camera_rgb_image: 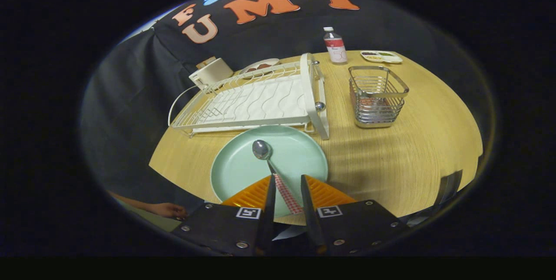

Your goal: Take the plate from the dish rack, then take the spoon from the basket and place it into the plate.

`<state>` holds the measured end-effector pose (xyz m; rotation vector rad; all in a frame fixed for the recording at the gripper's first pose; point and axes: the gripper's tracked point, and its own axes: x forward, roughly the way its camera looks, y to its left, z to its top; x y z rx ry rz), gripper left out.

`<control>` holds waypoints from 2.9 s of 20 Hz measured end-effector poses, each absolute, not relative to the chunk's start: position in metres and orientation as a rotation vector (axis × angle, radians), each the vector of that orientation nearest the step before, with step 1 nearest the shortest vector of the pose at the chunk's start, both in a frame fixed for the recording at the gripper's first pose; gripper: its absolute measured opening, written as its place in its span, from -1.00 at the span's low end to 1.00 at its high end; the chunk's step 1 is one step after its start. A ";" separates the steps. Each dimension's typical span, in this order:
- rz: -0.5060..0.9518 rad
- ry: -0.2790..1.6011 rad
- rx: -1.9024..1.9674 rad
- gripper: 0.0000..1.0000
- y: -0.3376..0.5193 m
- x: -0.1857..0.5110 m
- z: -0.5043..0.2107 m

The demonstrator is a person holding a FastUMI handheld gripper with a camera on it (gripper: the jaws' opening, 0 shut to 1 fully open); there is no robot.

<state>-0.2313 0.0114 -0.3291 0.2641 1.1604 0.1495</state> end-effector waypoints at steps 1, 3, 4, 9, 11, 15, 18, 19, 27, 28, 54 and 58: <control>0.138 1.143 0.258 -0.30 0.007 -0.225 -0.323; 0.111 1.079 0.234 -0.23 -0.006 -0.203 -0.305; 0.100 1.037 0.223 -0.19 -0.010 -0.192 -0.292; 0.051 0.815 0.184 -0.02 -0.036 -0.128 -0.217; 0.037 0.731 0.164 0.00 -0.046 -0.106 -0.186; 0.028 0.574 0.095 0.02 -0.059 -0.073 -0.125; 0.020 0.476 0.058 0.13 -0.065 -0.056 -0.086; 0.018 0.456 0.057 0.14 -0.065 -0.051 -0.075; -0.006 0.224 -0.003 0.29 -0.076 -0.026 0.007; -0.018 0.220 -0.019 0.34 -0.078 -0.026 0.007; -0.052 0.051 -0.093 0.93 -0.073 -0.034 0.031; -0.042 0.060 -0.086 0.93 -0.071 -0.034 0.030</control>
